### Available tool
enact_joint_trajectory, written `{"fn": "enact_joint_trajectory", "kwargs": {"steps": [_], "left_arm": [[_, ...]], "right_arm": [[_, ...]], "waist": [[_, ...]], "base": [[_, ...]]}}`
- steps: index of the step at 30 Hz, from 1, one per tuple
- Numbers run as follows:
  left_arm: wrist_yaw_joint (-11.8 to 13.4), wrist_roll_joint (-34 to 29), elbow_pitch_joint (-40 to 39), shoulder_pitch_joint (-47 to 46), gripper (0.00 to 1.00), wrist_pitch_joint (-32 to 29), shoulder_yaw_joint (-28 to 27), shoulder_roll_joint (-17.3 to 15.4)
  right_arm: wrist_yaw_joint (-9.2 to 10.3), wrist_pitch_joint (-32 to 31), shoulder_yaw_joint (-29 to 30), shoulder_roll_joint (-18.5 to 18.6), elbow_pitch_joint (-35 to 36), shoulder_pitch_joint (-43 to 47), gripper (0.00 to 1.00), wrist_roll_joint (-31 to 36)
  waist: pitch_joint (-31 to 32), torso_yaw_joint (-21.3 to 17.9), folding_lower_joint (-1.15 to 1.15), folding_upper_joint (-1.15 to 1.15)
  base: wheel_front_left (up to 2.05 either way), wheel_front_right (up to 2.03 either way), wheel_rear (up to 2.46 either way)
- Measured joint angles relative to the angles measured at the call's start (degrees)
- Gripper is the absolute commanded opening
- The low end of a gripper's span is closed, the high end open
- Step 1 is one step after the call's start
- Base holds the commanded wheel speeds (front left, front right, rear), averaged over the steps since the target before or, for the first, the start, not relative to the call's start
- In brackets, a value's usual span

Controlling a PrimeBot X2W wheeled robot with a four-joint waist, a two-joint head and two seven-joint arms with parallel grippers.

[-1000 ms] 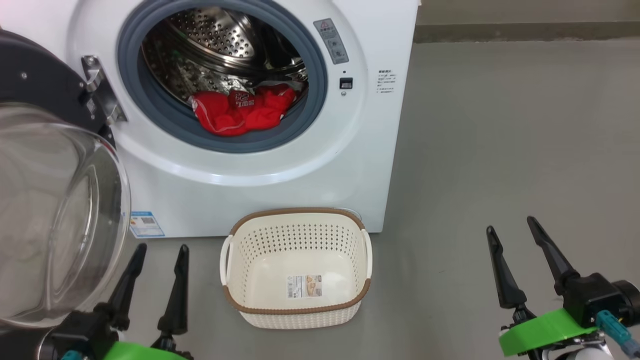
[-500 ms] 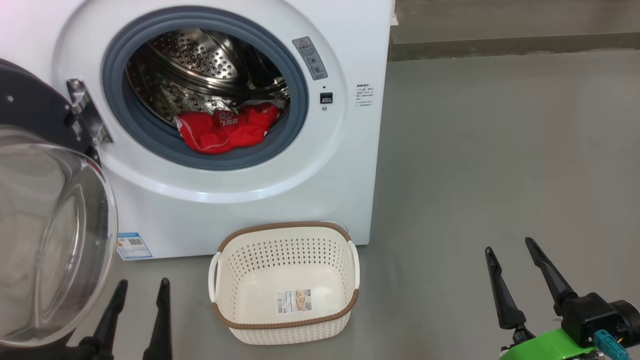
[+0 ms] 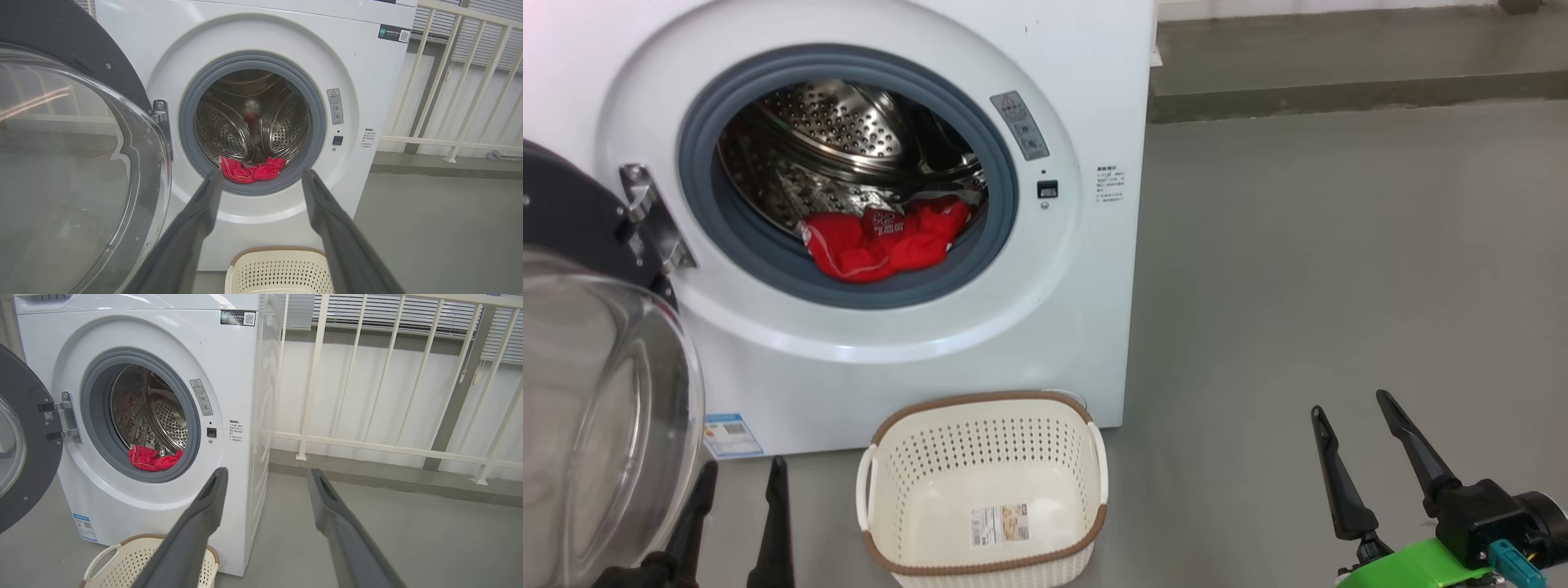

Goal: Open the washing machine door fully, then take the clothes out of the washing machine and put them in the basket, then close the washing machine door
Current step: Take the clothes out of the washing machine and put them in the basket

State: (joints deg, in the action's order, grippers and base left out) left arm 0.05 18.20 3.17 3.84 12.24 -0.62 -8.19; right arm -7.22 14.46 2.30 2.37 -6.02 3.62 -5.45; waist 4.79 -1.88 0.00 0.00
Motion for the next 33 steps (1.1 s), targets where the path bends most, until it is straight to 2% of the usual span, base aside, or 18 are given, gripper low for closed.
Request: {"fn": "enact_joint_trajectory", "kwargs": {"steps": [6,13,33], "left_arm": [[-0.1,1.6,-0.7,-0.1,1.0,0.5,-0.1,0.4],[0.1,1.5,-0.6,-0.1,1.0,0.5,0.3,0.4],[1.1,0.9,0.4,-0.1,1.0,0.4,1.7,0.2]], "right_arm": [[0.0,0.0,-0.5,0.0,-0.5,0.0,1.0,-0.1],[0.0,0.0,-0.6,0.0,-0.8,0.0,1.0,-0.1],[0.0,0.0,-0.9,0.0,-1.1,0.0,1.0,-0.2]], "waist": [[-0.1,0.0,0.0,0.0],[0.0,0.1,0.0,0.0],[0.3,1.0,0.0,0.0]], "base": [[1.77,-1.76,-0.01],[0.9,-0.9,0.0],[0.05,-0.05,0.0]]}}
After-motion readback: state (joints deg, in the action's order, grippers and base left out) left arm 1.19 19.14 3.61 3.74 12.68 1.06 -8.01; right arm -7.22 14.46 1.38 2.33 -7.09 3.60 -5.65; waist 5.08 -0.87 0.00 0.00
